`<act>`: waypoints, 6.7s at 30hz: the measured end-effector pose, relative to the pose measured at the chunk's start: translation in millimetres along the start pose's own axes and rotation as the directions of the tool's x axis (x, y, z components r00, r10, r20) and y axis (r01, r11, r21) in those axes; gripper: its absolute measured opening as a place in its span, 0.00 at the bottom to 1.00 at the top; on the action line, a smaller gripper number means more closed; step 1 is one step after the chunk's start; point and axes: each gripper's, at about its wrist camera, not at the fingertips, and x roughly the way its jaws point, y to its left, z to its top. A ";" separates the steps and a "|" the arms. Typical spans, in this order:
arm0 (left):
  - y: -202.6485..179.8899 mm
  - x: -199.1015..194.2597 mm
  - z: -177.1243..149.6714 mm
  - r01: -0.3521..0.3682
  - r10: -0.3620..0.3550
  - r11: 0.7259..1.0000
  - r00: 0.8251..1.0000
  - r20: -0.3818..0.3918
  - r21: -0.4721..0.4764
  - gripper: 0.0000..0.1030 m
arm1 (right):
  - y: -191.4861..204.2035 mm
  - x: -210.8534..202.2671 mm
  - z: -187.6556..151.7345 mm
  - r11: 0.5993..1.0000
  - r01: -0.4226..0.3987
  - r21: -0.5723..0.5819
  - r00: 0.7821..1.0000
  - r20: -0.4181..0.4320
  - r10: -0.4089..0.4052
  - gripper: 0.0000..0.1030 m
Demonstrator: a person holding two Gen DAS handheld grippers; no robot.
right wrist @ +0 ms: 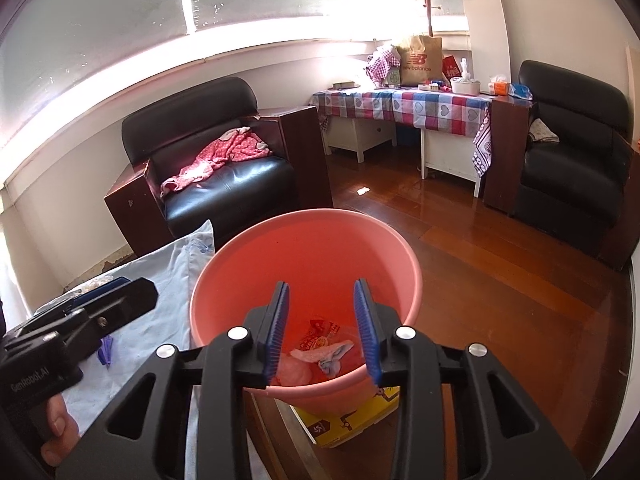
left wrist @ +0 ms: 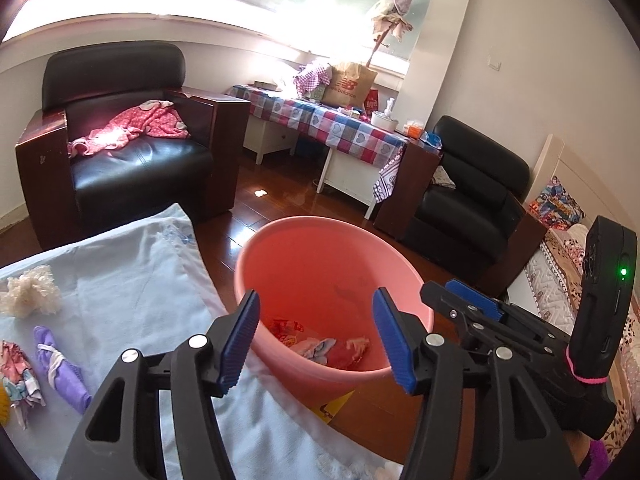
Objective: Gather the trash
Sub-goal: 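Move both open grippers from the bucket back over the table, then grasp the crumpled pink-blue paper with the left gripper while the right gripper grasps the purple cloth bundle, then carry the paper in the left gripper while the right gripper carries the purple bundle to the bucket, then open the left gripper over the bucket while the right gripper opens, dropping both items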
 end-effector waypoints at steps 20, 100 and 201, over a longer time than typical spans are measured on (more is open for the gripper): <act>58.1 -103.0 -42.9 -0.147 0.150 0.987 0.987 0.053 -0.060 0.57 | 82.1 -4.9 -25.0 0.954 -0.264 -0.145 0.963 -0.089 0.254 0.33; 213.8 -140.5 -85.4 -0.345 0.323 0.879 0.938 -0.122 -0.330 0.26 | 235.4 63.0 -65.2 0.832 -0.492 -0.258 0.832 -0.420 0.362 0.17; -28.4 25.9 13.5 -0.057 0.063 0.990 0.997 -0.040 0.130 0.44 | -10.7 4.3 -11.7 0.993 -0.077 0.084 0.996 -0.037 0.081 0.17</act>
